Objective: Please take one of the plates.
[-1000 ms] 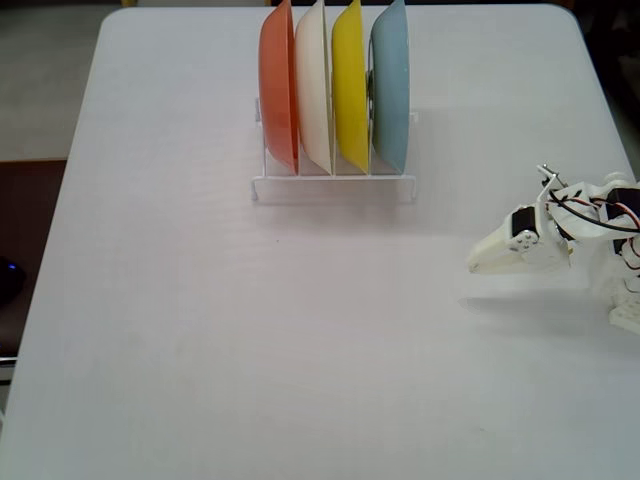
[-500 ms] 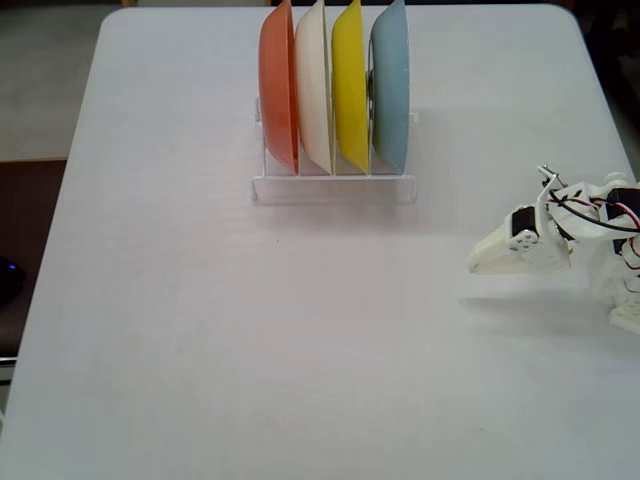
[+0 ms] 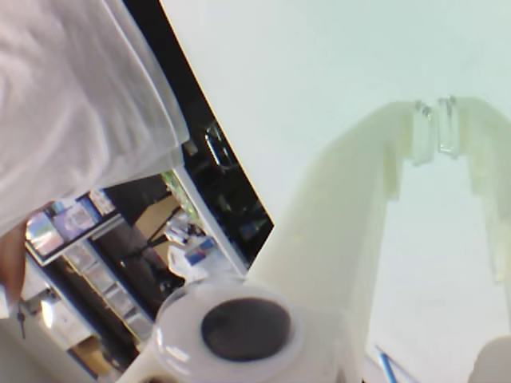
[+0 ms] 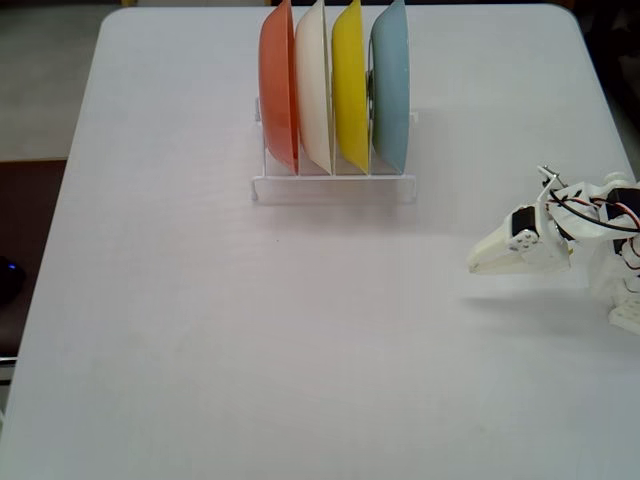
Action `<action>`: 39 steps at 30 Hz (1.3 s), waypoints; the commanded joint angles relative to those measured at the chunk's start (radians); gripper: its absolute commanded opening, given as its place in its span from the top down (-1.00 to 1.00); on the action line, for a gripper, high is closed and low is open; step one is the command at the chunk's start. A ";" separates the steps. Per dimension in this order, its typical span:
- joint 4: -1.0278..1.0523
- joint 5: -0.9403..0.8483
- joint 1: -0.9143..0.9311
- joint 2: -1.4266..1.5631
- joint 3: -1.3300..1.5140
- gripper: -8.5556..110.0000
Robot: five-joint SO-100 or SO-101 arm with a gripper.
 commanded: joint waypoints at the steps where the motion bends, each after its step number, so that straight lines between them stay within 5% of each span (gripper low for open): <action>1: -0.017 -0.002 0.006 0.014 -0.003 0.86; 18: -0.169 -0.118 0.011 0.014 -0.052 0.86; 27: 0.002 -0.249 0.084 -0.034 -0.356 0.86; 39: 0.176 -0.563 0.287 -0.275 -0.801 0.48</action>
